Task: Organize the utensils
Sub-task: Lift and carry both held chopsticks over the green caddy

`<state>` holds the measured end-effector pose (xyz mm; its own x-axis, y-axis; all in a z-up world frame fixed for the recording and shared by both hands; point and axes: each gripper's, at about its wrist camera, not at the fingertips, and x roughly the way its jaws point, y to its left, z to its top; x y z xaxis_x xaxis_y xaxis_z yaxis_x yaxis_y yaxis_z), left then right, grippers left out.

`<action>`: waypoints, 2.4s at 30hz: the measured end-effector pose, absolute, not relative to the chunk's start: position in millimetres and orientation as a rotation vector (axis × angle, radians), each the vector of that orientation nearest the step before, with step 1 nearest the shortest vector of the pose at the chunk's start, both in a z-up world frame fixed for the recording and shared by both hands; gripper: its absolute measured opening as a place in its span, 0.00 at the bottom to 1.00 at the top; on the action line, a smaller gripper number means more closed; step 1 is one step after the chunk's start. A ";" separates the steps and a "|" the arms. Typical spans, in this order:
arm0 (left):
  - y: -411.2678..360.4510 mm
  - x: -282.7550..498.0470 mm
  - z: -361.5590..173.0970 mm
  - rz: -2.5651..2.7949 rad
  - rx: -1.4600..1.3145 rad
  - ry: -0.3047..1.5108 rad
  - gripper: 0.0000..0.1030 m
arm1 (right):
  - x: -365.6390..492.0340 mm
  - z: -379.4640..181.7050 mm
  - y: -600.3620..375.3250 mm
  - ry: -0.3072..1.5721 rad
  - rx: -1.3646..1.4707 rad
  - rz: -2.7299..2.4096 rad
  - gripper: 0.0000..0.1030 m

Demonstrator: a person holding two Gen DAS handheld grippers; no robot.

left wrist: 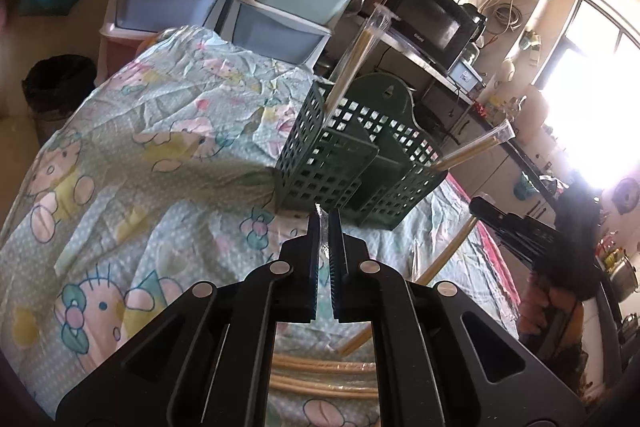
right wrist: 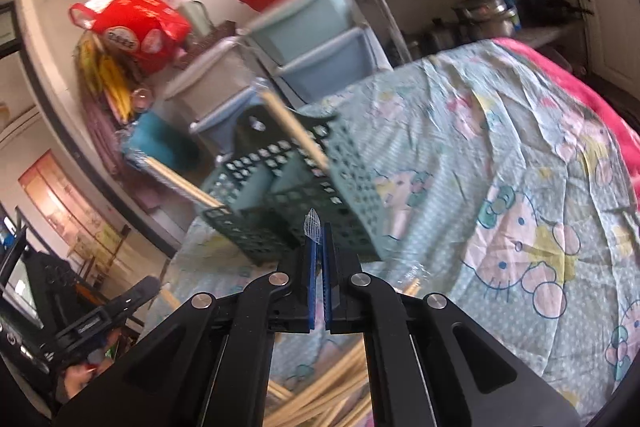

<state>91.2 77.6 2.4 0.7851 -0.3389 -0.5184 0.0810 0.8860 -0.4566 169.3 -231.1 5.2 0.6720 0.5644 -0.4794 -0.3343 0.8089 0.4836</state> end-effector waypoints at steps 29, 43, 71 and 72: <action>42.9 109.1 87.5 -0.440 -0.379 0.477 0.01 | 127.3 90.4 -204.9 0.434 0.265 0.644 0.02; 34.9 114.2 130.9 -0.472 -0.339 0.389 0.01 | 122.2 125.1 -200.7 0.343 0.250 0.672 0.02; 19.3 169.7 203.4 -0.442 -0.311 0.274 0.01 | 158.9 200.3 -202.8 0.169 0.233 0.611 0.02; 19.2 172.1 202.8 -0.436 -0.307 0.273 0.01 | 162.6 199.0 -203.8 0.173 0.240 0.611 0.02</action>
<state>172.1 19.2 202.8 0.8718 -0.4508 -0.1916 0.3695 0.8620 -0.3470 162.6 -203.8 199.0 0.8063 0.5848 -0.0891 -0.5449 0.7929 0.2727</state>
